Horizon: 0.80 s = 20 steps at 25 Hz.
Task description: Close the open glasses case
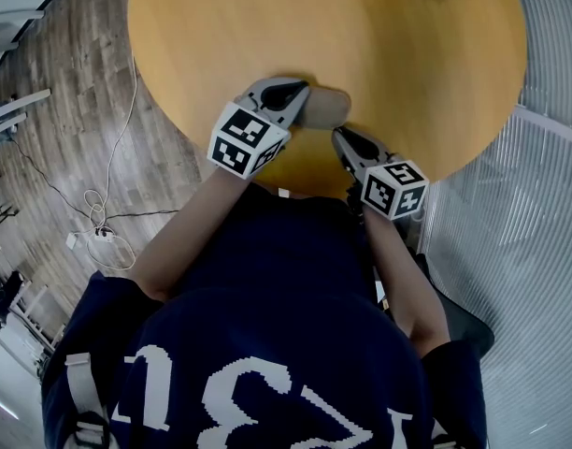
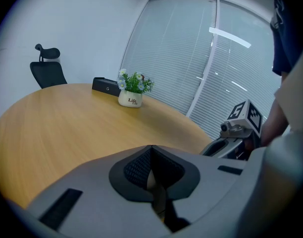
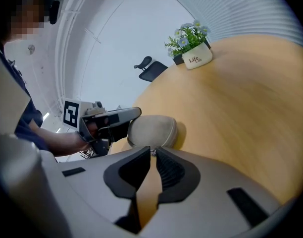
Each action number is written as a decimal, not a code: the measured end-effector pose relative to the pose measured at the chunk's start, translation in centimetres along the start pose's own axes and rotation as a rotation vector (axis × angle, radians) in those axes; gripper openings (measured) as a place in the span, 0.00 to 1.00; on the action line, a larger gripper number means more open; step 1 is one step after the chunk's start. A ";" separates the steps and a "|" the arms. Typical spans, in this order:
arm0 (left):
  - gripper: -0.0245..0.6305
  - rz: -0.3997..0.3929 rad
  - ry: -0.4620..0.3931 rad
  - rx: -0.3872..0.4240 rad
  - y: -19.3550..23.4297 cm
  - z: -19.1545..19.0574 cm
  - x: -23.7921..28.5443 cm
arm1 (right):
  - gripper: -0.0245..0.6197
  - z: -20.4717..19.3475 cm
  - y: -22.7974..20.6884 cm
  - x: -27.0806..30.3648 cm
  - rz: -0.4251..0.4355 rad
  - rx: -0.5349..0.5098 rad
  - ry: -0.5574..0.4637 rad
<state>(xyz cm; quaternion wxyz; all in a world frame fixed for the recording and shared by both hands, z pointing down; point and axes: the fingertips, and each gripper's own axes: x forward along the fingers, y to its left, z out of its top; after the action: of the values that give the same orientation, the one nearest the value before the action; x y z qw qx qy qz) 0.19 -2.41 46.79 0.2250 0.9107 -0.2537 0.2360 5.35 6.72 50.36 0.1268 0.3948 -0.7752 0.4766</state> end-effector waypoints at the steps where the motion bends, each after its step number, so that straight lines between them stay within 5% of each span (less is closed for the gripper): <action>1: 0.06 0.001 -0.002 0.004 0.0 0.0 0.0 | 0.11 0.1 -0.1 0.0 -0.005 -0.003 -0.006; 14: 0.06 -0.032 -0.024 -0.037 -0.1 0.1 0.1 | 0.07 0.4 -1.6 -0.9 -0.030 -0.129 0.007; 16: 0.06 -0.028 -0.031 -0.041 0.0 0.2 0.1 | 0.07 0.6 -1.8 -0.9 -0.026 -0.086 -0.008; 20: 0.06 -0.009 -0.043 -0.057 0.4 0.0 0.1 | 0.07 1.5 -2.7 -0.7 0.010 0.184 -0.119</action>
<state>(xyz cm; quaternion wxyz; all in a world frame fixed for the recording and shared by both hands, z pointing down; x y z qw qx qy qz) 0.02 -2.75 46.90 0.2466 0.9099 -0.2610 0.2077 8.02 5.18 50.95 0.0412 0.4284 -0.7364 0.5220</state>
